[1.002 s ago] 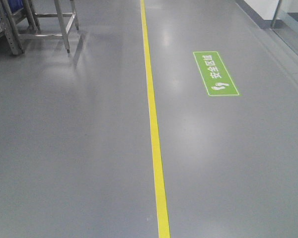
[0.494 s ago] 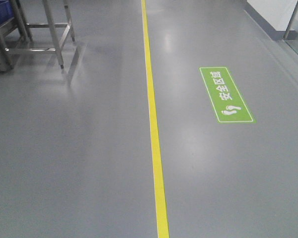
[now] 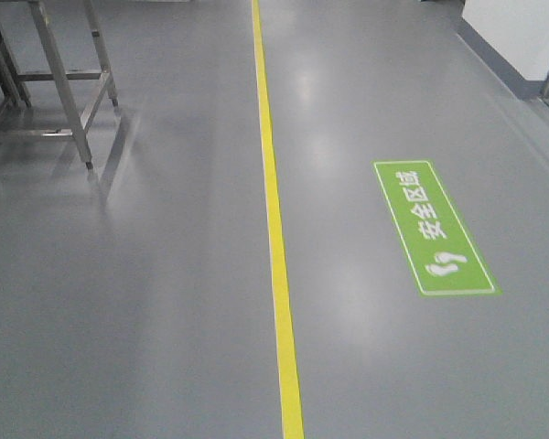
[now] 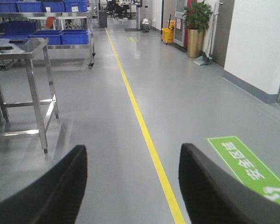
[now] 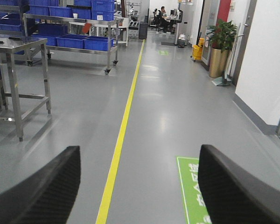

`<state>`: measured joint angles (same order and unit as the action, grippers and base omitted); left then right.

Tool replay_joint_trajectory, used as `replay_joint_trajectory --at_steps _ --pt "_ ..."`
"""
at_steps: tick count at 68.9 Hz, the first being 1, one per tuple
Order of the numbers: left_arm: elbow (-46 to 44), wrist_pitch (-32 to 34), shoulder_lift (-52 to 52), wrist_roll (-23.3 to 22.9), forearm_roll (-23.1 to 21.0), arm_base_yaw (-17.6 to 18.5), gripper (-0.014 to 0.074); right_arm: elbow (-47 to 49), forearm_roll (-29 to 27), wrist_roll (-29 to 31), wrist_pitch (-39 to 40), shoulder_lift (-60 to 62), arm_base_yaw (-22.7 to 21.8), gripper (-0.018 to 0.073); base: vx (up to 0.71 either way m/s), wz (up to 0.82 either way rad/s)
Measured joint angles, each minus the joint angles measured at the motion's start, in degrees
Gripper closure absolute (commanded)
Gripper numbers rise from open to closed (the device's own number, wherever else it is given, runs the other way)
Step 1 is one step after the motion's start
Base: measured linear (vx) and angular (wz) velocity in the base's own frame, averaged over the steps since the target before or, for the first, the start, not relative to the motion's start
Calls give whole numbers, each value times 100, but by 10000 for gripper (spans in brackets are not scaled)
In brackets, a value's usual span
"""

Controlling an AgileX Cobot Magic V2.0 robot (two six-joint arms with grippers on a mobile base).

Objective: Move and align brake pads A on conveyor
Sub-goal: 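Drive the base along the yellow-lined aisle toward the steel table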

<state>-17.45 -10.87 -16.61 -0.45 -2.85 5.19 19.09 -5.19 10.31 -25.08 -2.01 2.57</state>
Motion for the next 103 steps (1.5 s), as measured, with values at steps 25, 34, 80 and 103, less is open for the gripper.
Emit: replay_joint_trajectory --at_steps 25,34,80,103 --pt "0 0 0 0 0 0 185 0 0 0 0 0 0 45 80 9" --pt "0 0 0 0 0 0 185 0 0 0 0 0 0 45 79 5" --pt "0 0 0 0 0 0 185 0 0 0 0 0 0 45 80 -4" --pt "0 0 0 0 0 0 185 0 0 0 0 0 0 45 78 1"
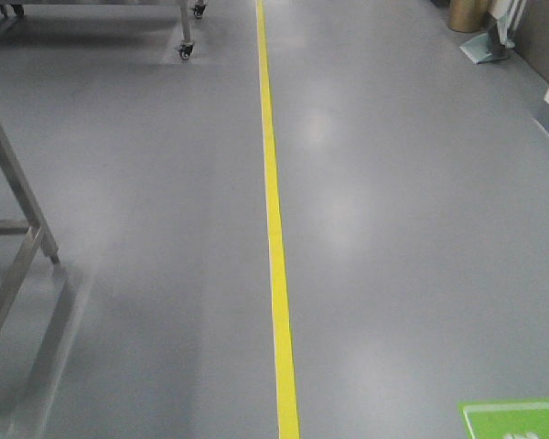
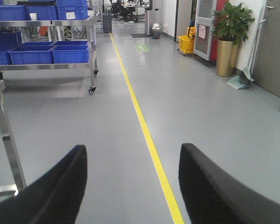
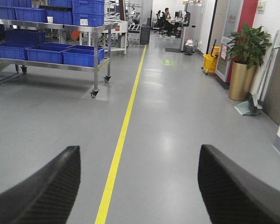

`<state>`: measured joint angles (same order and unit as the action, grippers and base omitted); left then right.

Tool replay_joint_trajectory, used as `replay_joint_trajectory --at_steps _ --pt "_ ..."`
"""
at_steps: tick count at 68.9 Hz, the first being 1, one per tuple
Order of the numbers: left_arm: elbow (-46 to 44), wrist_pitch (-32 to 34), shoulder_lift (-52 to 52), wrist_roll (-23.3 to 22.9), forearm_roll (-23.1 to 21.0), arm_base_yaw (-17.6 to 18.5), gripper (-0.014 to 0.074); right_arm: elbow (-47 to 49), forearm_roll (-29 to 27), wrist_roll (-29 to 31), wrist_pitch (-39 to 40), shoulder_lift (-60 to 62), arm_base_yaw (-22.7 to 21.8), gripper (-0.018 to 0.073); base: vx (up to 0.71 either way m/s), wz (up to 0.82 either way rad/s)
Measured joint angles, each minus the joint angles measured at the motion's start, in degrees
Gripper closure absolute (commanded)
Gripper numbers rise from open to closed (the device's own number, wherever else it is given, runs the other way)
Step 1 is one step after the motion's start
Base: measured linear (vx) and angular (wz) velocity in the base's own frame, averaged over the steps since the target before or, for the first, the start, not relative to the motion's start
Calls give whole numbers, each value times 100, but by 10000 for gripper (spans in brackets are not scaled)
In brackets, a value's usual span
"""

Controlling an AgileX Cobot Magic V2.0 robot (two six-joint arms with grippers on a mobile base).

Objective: Move and align brake pads A on conveyor
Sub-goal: 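Drive the base along the yellow-lined aisle toward the steel table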

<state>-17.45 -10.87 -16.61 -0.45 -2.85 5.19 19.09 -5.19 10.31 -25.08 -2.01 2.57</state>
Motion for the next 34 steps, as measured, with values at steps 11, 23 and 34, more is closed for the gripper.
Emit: replay_joint_trajectory --at_steps 11,23,34 --pt "0 0 0 0 0 0 185 0 0 0 0 0 0 45 77 9" --pt "0 0 0 0 0 0 185 0 0 0 0 0 0 45 74 7" --pt "0 0 0 0 0 0 185 0 0 0 0 0 0 45 71 0"
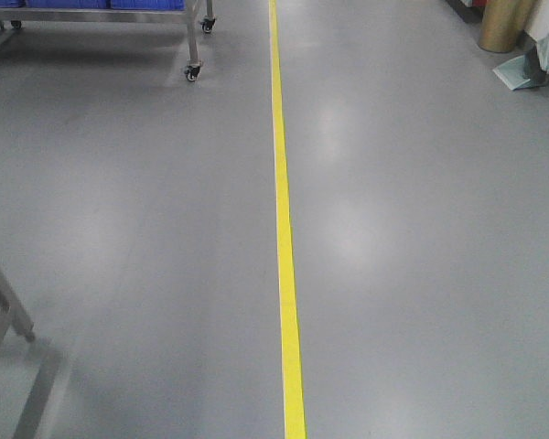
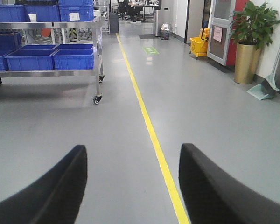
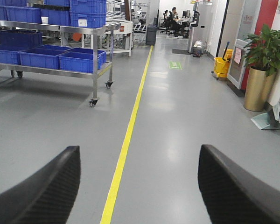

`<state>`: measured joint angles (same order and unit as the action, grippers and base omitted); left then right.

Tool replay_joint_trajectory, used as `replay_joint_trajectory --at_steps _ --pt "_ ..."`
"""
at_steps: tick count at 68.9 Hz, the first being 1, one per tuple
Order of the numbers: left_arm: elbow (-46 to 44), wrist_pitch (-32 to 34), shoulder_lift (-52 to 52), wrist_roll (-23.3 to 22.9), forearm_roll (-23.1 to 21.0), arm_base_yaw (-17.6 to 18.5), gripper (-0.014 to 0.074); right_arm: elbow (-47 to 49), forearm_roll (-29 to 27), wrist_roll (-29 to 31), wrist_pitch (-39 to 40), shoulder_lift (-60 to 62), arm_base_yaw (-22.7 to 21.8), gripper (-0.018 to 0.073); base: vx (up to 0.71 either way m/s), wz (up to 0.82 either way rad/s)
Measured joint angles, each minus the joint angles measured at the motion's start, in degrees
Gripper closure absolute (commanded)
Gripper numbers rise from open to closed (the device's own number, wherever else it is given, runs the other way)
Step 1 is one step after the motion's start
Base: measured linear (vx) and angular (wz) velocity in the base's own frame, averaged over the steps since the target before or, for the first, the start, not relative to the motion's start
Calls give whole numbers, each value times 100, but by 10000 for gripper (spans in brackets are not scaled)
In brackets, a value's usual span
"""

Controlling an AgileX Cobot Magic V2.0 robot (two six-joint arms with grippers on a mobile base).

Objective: Move and align brake pads A on conveyor
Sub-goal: 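Drive the base along the yellow-lined aisle toward the steel table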

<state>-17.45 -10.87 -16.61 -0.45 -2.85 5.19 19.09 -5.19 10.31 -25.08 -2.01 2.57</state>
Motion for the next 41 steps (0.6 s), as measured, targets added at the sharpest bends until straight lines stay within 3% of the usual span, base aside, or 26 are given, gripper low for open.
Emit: replay_joint_trajectory --at_steps 41 --pt "0 0 0 0 0 0 185 0 0 0 0 0 0 45 62 3"
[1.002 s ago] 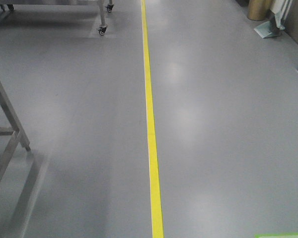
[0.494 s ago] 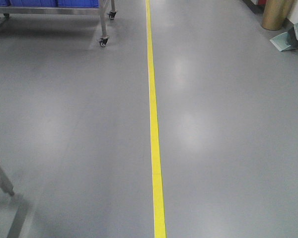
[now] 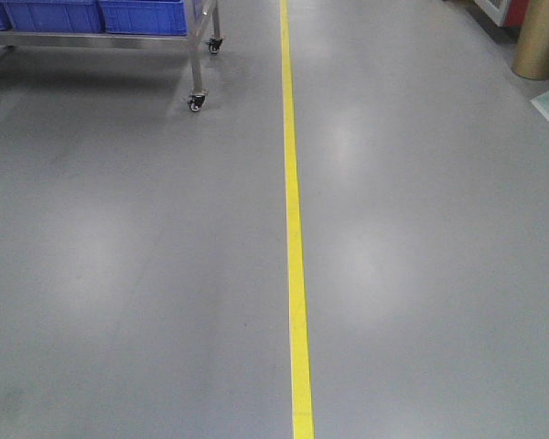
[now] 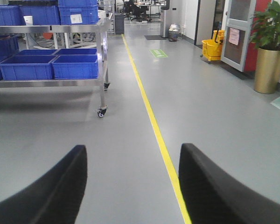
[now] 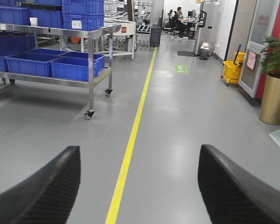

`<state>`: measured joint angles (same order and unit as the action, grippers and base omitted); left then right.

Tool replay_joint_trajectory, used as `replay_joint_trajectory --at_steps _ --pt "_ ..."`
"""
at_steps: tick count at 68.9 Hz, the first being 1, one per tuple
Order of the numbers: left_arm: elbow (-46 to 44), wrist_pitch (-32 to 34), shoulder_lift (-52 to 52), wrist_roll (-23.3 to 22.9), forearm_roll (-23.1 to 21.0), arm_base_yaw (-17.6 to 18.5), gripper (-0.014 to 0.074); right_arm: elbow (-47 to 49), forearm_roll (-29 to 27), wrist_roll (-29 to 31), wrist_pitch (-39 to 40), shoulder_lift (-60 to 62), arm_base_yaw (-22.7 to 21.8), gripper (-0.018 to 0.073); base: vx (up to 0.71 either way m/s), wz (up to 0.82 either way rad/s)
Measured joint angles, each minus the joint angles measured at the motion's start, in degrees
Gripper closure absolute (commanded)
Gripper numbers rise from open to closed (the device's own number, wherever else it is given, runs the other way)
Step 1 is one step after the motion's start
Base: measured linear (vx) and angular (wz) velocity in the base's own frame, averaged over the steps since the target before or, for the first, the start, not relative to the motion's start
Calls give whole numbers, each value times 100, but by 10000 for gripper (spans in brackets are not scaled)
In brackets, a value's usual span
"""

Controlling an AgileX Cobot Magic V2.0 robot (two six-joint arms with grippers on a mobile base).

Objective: Move and align brake pads A on conveyor
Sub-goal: 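Drive the base along the yellow-lined aisle toward the steel table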

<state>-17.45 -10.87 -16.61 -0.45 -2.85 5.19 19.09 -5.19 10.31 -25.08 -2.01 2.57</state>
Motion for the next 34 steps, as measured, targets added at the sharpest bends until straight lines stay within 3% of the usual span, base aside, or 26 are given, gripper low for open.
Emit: replay_joint_trajectory --at_steps 19,34 --pt "0 0 0 0 0 0 185 0 0 0 0 0 0 45 48 21" --pt "0 0 0 0 0 0 185 0 5 0 0 0 0 45 40 47"
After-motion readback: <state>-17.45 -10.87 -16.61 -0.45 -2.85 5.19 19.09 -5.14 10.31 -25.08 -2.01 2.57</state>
